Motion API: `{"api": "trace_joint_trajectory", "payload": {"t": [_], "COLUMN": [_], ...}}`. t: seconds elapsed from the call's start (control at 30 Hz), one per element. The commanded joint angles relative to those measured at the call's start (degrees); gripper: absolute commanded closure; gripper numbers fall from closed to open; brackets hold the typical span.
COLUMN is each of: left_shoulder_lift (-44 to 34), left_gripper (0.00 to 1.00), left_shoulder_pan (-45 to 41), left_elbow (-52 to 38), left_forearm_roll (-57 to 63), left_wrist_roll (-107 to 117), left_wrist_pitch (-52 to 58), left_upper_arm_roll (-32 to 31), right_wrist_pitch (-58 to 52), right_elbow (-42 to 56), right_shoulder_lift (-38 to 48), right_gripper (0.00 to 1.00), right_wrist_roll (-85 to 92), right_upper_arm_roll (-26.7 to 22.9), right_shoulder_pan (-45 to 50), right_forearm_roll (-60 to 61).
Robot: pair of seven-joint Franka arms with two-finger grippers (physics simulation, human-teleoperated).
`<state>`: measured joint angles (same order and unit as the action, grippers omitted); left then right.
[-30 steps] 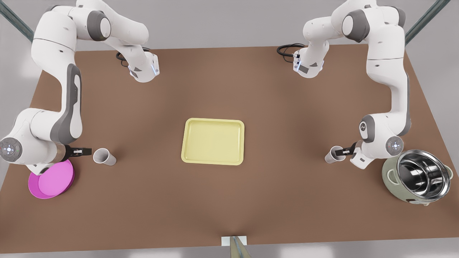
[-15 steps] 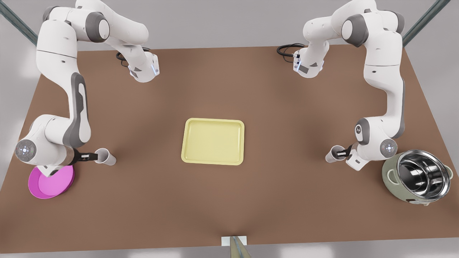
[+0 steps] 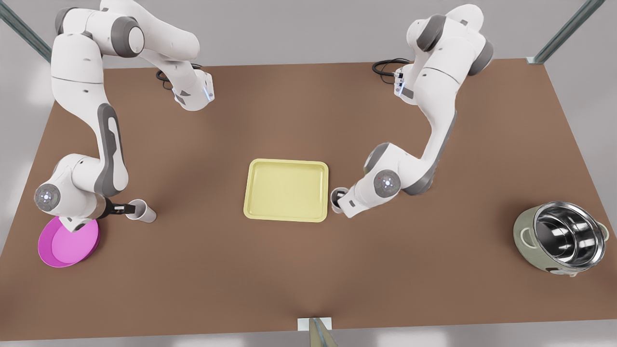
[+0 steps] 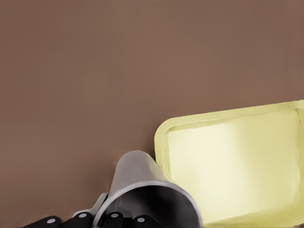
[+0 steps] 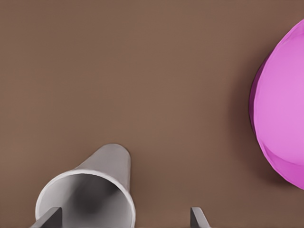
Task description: Use both arms to respectively pick up the white IKEA cups from the middle-left and middle-right positions, then place the white IKEA cups onto the middle-middle tray, ensuring that the cups remain upright and do not tip over
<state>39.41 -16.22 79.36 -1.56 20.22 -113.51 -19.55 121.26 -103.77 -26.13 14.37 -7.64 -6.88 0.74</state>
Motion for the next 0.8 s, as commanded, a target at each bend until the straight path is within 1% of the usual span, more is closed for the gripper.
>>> {"api": "trace_joint_trajectory", "payload": {"t": [0.0,0.07,0.17,0.33,0.37,0.43,0.47,0.53,0.57,0.6,0.63,0.67,0.7,0.77], "left_shoulder_lift": [2.69,5.15,8.4,9.81,9.9,10.69,10.87,10.96,10.96,10.96,10.96,10.87,10.78,10.43], "left_gripper": [0.79,0.79,0.79,0.79,0.78,0.72,0.71,0.61,0.48,0.38,0.34,0.08,0.0,0.0], "left_shoulder_pan": [-1.96,-4.95,-7.59,-8.3,-8.3,-8.3,-8.47,-8.74,-8.74,-8.74,-8.74,-8.74,-8.65,-8.38], "left_elbow": [-3.41,-6.23,-6.32,-6.41,-6.41,-6.41,-6.32,-6.32,-6.32,-6.32,-6.32,-6.32,-6.32,-6.32], "left_forearm_roll": [-0.28,0.42,2.0,3.14,3.14,4.37,4.37,4.73,5.17,5.17,5.17,5.17,5.17,5.17], "left_wrist_roll": [39.71,43.58,44.54,46.49,46.49,46.49,46.49,46.57,46.66,46.66,46.66,46.66,46.66,46.66], "left_wrist_pitch": [1.36,0.93,-4.08,-6.55,-6.63,-7.34,-7.78,-7.86,-7.95,-7.86,-7.87,-7.86,-7.78,-7.51], "left_upper_arm_roll": [-1.37,-1.28,-1.28,-1.28,-1.28,-1.28,-1.28,-1.28,-1.28,-1.28,-1.28,-1.28,-1.28,-1.28], "right_wrist_pitch": [3.28,4.86,5.22,5.66,6.01,6.01,6.09,6.09,6.09,6.01,5.92,5.92,5.74,3.99], "right_elbow": [-0.9,-2.05,-2.13,-2.13,-2.13,-2.31,-2.4,-2.4,-2.31,-2.31,-2.22,-2.13,-1.96,-1.34], "right_shoulder_lift": [-0.06,-0.85,-2.0,-3.84,-4.19,-4.28,-4.28,-4.37,-4.28,-4.19,-4.02,-3.93,-3.93,-2.7], "right_gripper": [0.0,0.0,0.0,0.0,0.03,0.34,0.47,0.59,0.65,0.7,0.76,0.79,0.79,0.79], "right_wrist_roll": [0.74,0.74,0.74,0.83,0.92,1.97,1.97,2.06,2.15,2.15,2.15,2.15,2.15,3.99], "right_upper_arm_roll": [-0.01,-0.01,0.08,0.08,0.08,0.08,0.17,0.25,0.26,0.34,0.52,0.61,0.61,2.8], "right_shoulder_pan": [-0.24,-0.24,-1.12,-1.12,-1.12,-1.12,-1.12,-1.03,-0.94,-0.59,-0.5,-0.41,0.11,0.11], "right_forearm_roll": [0.14,0.14,0.22,1.72,1.81,1.81,1.81,1.81,1.81,1.81,1.81,1.81,1.72,1.72]}}
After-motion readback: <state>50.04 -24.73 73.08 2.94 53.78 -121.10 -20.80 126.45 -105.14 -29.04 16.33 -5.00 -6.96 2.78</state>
